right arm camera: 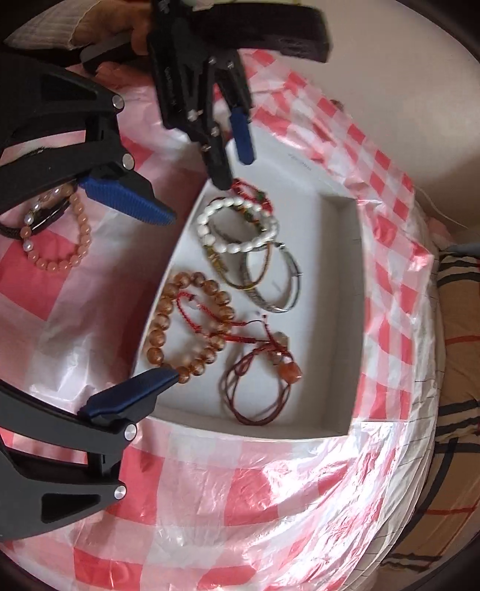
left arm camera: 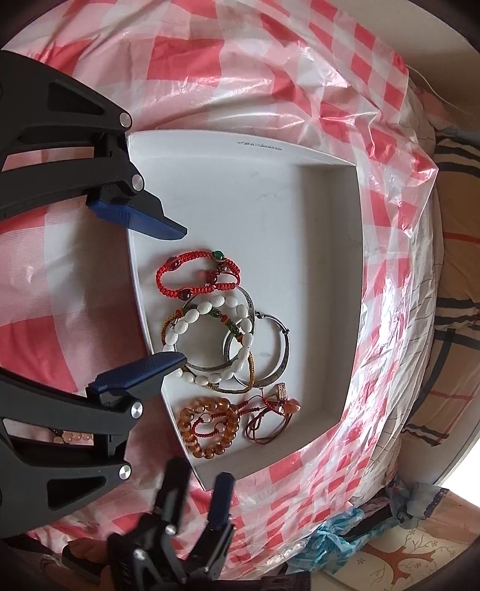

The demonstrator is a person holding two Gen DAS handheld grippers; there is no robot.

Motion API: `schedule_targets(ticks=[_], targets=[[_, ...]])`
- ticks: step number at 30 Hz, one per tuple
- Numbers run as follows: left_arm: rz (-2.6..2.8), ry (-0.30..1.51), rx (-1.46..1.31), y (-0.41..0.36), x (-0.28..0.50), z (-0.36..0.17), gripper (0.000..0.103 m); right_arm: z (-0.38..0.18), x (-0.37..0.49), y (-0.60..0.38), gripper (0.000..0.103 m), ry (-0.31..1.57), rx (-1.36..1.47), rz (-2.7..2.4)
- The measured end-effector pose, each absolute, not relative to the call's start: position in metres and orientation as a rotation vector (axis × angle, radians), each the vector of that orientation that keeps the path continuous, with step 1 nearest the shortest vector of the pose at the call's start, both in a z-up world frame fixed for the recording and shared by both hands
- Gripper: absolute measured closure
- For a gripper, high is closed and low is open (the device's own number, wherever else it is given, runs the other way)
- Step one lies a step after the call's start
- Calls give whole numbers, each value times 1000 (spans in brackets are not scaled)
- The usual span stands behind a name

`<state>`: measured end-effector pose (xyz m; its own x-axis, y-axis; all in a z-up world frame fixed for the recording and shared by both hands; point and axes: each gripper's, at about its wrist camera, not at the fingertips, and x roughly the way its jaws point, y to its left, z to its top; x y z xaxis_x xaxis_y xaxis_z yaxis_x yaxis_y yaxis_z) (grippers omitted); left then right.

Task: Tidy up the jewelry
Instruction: 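Move both grippers toward the black leather and pink pearl bracelets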

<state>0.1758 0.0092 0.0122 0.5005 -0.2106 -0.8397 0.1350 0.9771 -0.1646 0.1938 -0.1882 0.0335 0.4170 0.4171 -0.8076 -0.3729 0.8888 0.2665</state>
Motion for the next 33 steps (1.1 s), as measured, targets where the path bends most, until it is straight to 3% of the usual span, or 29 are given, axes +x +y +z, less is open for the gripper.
schedule_targets(ticks=[17,20,28,33], targets=[[-312,1080,11,-17,157,11,38,8,197,-187,20,1172,-163,512],[-329,1084,11,-19,154,14,37,3,185,-174,14,1174,-281,512],[-324,951,-127,7,137,51,37,47,157,-196,14,1060,-141,566],[-417,912,-66,-16,96,58,35,16,124,-202,14,1121,-166,443]])
